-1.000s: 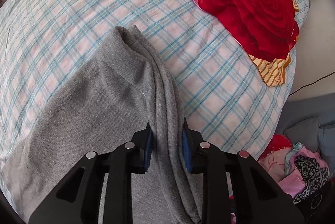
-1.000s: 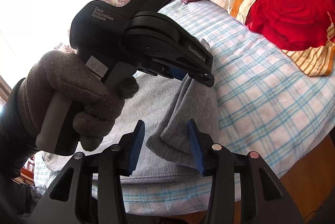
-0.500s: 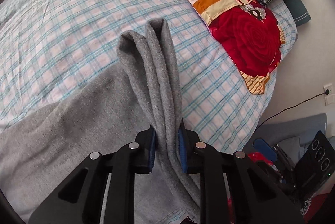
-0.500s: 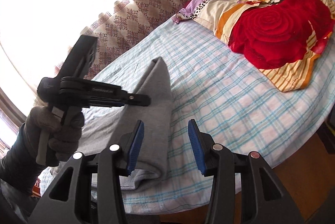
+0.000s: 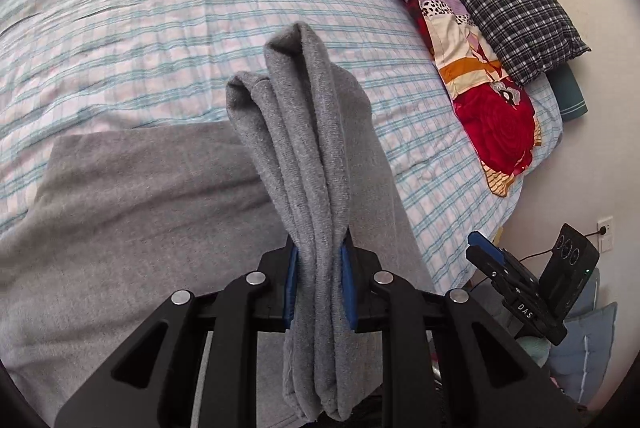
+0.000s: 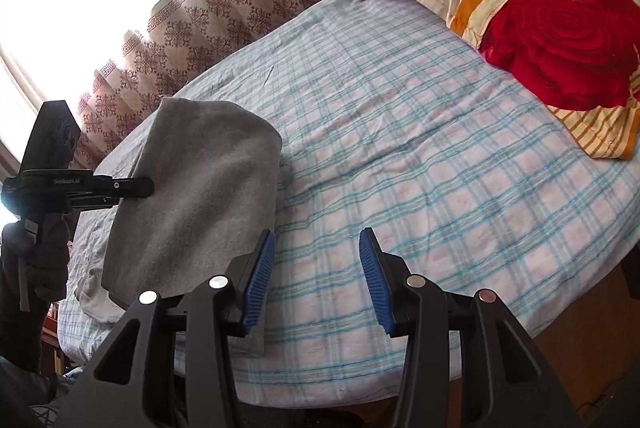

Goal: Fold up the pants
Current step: 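Grasp the folded leg edge with the left tool and lift it upward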

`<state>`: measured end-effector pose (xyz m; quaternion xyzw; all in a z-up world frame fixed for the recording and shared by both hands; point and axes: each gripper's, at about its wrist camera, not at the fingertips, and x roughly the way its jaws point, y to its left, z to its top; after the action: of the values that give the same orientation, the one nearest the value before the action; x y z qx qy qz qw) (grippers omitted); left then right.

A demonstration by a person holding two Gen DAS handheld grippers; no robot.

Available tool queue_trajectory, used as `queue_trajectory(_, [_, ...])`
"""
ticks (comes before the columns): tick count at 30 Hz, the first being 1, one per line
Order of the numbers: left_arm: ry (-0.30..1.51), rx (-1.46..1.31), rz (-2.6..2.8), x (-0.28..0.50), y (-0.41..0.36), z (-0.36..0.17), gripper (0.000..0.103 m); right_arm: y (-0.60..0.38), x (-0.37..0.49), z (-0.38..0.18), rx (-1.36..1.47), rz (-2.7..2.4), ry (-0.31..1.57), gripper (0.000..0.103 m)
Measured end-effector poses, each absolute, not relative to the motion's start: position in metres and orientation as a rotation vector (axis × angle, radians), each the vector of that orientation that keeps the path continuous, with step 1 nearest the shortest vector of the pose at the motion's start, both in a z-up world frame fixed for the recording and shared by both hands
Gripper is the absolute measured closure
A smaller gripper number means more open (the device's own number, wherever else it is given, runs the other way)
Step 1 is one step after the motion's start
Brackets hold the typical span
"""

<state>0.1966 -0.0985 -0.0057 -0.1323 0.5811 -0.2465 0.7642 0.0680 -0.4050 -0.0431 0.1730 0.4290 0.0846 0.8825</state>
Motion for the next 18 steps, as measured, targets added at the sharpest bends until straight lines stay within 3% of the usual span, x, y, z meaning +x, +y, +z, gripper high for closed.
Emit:
queue_trajectory(10, [1.261, -0.367, -0.385, 0.164, -0.001, -0.049, 0.084, -0.339, 0.075, -0.047, 0.264, 0.28, 0.973, 0.053])
queue_trajectory(18, [1.238, -0.282, -0.366, 0.155, 0.004, -0.074, 0.079, -0.294, 0.067, -0.067, 0.177, 0.339, 1.075, 0.051])
